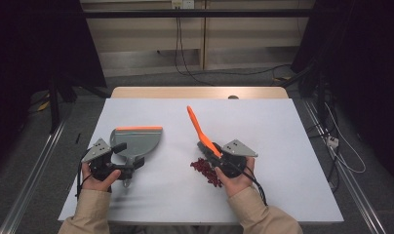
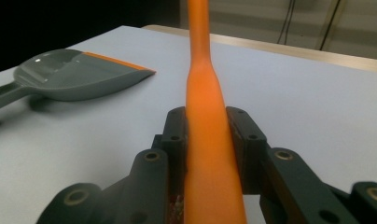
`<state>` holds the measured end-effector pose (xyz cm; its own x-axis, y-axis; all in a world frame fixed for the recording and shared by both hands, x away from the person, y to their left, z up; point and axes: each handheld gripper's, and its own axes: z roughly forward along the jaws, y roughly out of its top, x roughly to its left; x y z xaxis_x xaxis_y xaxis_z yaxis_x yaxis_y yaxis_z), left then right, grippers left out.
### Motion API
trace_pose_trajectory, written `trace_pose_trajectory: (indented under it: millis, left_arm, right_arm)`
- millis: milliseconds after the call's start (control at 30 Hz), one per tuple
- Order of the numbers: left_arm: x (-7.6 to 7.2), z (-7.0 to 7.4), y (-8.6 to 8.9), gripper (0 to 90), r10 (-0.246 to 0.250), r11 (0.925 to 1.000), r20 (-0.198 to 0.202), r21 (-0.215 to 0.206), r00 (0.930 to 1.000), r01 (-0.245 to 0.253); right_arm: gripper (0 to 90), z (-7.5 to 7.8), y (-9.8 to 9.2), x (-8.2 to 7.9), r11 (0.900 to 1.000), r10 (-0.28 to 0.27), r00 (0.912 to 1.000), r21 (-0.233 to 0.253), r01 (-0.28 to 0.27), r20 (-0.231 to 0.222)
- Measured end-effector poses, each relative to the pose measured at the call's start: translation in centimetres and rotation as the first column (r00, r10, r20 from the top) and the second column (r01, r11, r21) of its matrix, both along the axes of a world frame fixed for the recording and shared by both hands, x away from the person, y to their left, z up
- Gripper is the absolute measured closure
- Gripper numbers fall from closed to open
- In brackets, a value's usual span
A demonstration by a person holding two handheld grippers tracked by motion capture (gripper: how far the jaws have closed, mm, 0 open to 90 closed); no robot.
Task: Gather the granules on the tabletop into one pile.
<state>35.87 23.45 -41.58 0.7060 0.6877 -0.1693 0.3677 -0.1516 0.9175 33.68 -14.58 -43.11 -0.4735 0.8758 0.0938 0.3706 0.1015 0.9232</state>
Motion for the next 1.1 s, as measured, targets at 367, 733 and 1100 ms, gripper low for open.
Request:
trace_pose_trajectory:
  millis: [367, 733, 1100]
  left_arm:
    - [0.1, -0.1, -0.1, 5.0, -0.001, 1.0, -0.004, 0.0, 1.0, 0.001]
    - [0.1, -0.2, 0.1, 5.0, 0.005, 1.0, -0.009, 0.002, 0.9999, -0.005]
    - [0.2, -0.3, 0.2, 5.0, 0.01, 1.0, -0.016, -0.001, 0.9998, -0.01]
  right_arm:
    - [71.3, 0.9, -3.5, 1.9, 0.965, 0.23, 0.9729, 0.139, -0.224, -0.026]
    - [71.3, 1.2, -3.8, 2.4, 0.837, 0.522, 0.8502, 0.233, -0.495, -0.068]
    - [71.3, 0.8, -3.0, 1.7, 0.717, 0.69, 0.7156, 0.239, -0.655, -0.109]
